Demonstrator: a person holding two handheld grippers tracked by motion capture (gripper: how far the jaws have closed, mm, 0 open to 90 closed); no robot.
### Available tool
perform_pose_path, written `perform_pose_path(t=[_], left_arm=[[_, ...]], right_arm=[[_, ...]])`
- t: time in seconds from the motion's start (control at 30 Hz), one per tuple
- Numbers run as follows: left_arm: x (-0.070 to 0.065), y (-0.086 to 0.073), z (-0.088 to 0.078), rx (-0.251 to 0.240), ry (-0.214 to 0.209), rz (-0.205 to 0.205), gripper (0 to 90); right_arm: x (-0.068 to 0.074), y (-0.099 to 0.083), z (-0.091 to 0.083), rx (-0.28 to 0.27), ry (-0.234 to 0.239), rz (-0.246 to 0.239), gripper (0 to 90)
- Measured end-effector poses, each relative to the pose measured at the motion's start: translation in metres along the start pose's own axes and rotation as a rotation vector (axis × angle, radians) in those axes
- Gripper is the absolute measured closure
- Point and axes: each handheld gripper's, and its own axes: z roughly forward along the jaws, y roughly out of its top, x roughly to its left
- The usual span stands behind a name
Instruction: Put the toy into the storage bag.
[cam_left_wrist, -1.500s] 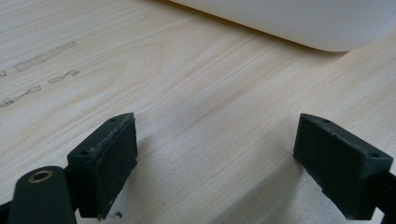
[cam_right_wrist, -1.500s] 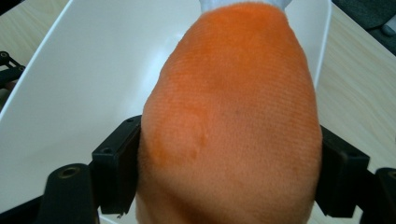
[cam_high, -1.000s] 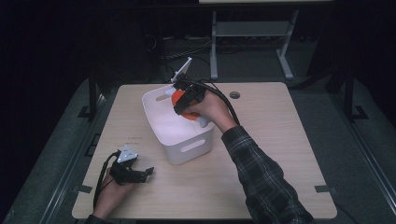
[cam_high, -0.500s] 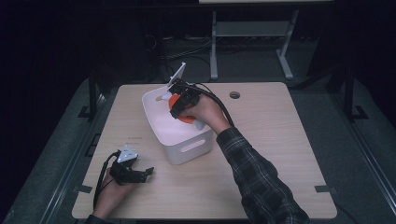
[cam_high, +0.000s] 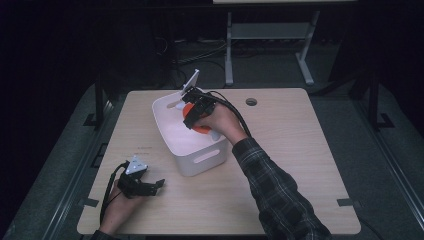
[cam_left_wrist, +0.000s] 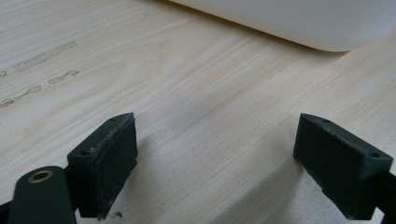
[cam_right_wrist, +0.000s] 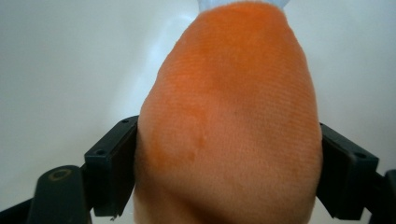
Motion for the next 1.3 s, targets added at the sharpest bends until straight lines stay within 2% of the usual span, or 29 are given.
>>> perform_pose_path(t=[0.4, 0.63, 1.1, 1.3], left_arm=[[0.0, 0.0, 0.0, 0.0, 0.0, 0.0, 12.9], [0.0, 0.0, 0.0, 0.001, -0.001, 0.0, 12.9], [0.0, 0.0, 0.0, 0.005, 0.0, 0.005, 12.9], [-0.001, 0.0, -0.001, 0.001, 0.002, -0.001, 13.0]], right_arm=[[-0.003, -0.003, -0.001, -0.013, -0.008, 0.0, 13.9], [-0.002, -0.004, -0.009, -0.031, -0.013, -0.007, 14.0], [-0.01, -0.028, -0.046, -0.115, -0.017, -0.026, 14.1], [-0.021, -0.043, -0.057, -0.146, -0.023, -0.019, 14.1]])
